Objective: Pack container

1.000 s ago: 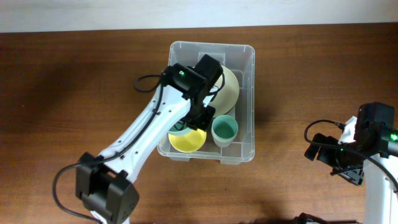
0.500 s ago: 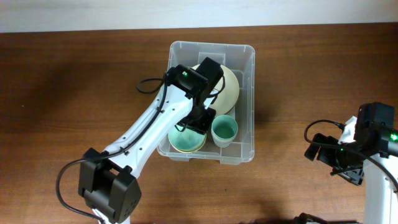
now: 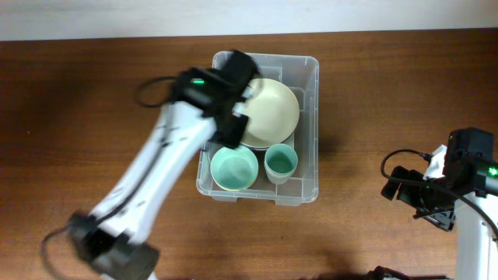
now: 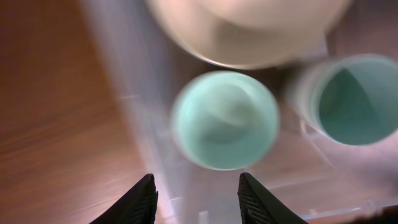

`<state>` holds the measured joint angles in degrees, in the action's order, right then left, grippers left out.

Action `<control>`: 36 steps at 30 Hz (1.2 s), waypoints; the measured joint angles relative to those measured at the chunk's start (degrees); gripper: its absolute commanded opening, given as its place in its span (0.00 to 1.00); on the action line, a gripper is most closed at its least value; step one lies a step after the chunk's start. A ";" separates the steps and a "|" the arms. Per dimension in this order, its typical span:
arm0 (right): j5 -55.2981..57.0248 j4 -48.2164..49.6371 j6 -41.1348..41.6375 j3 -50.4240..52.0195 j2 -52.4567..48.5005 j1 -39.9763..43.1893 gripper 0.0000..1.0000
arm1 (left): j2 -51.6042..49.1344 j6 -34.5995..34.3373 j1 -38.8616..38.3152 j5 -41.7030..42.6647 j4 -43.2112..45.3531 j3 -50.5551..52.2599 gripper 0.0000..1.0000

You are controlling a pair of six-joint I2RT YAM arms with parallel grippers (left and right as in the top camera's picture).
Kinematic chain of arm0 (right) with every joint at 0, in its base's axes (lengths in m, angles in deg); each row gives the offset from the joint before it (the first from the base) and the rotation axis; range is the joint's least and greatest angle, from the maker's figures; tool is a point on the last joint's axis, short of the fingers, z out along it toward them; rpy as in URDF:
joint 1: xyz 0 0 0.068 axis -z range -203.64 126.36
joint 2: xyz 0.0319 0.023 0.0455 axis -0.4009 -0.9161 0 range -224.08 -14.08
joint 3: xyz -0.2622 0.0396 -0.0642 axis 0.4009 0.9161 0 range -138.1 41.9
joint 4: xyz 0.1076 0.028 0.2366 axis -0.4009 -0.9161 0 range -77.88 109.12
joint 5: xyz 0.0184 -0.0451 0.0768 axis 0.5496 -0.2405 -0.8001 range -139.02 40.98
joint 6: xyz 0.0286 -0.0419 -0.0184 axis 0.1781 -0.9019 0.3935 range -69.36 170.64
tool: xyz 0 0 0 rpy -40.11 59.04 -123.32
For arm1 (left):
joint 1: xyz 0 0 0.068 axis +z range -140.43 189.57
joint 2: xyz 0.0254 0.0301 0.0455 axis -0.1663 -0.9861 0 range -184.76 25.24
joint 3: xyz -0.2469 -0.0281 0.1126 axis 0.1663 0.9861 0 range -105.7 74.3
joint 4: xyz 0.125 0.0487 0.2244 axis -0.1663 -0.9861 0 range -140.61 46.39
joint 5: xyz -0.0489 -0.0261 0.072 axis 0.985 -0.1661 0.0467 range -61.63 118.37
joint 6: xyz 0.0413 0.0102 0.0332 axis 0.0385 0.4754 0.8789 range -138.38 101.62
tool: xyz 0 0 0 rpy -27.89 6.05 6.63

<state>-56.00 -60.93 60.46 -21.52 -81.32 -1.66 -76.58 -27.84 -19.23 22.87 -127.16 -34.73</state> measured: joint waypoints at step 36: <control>1.57 25.55 -5.22 -30.32 -47.63 -27.12 0.04 | 16.04 -0.04 36.28 2.97 9.70 25.94 0.45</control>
<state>-54.43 -35.38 55.24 -51.83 -128.95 -28.78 -60.54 -27.88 17.06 25.85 -117.46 -8.79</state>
